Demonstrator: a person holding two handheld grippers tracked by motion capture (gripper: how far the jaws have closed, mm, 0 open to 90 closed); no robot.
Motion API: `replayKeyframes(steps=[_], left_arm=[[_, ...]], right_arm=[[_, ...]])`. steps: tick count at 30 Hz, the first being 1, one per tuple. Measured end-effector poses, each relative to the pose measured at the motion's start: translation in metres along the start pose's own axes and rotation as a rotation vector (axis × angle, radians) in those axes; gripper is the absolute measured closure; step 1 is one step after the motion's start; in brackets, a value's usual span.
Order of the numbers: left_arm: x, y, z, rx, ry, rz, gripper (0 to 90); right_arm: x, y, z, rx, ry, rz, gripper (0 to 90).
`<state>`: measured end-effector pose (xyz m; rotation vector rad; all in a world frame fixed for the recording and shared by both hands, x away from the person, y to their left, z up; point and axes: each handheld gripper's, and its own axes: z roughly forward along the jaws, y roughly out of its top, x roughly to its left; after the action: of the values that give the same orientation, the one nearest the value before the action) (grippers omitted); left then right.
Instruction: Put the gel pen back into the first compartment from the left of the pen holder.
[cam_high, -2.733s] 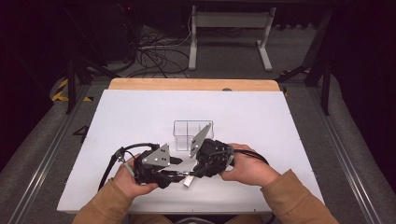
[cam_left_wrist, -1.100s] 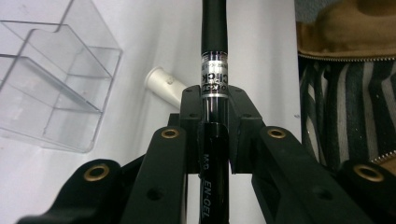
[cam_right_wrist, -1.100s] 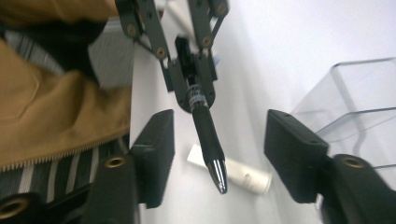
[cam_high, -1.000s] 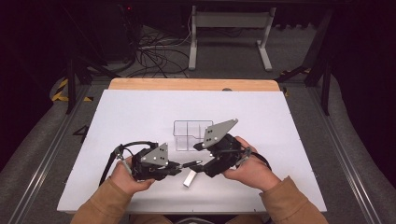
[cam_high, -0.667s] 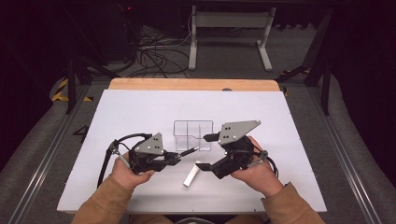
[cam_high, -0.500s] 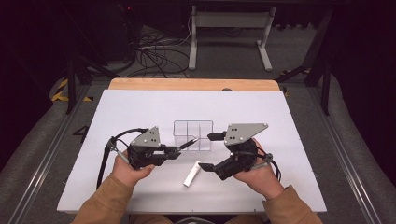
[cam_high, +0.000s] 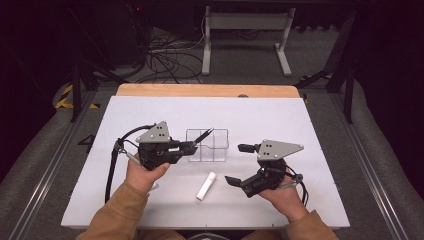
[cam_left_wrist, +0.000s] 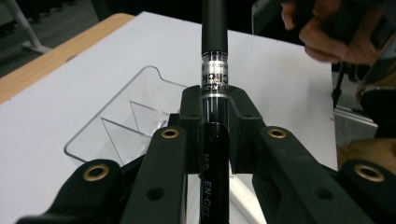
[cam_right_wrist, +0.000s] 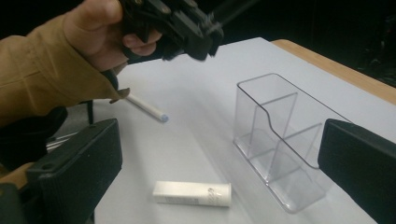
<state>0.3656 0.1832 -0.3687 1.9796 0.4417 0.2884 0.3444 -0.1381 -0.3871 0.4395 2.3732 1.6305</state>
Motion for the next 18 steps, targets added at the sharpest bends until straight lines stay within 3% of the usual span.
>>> replayKeyframes(steps=[3,8,15,18], left_arm=[[0.004,0.003,0.002,-0.027,0.021,0.003,79.0],[0.01,0.005,0.01,-0.057,0.04,-0.031,79.0],[0.017,0.01,0.018,-0.092,0.078,-0.013,79.0],[0.02,0.011,0.021,-0.12,0.085,-0.034,79.0]], right_arm=[[-0.003,-0.008,-0.001,0.005,-0.016,0.014,0.1],[-0.007,-0.022,-0.003,-0.01,-0.02,0.022,0.1],[-0.013,-0.042,-0.005,0.002,-0.043,0.046,0.1],[-0.015,-0.05,-0.004,0.004,-0.049,0.047,0.1]])
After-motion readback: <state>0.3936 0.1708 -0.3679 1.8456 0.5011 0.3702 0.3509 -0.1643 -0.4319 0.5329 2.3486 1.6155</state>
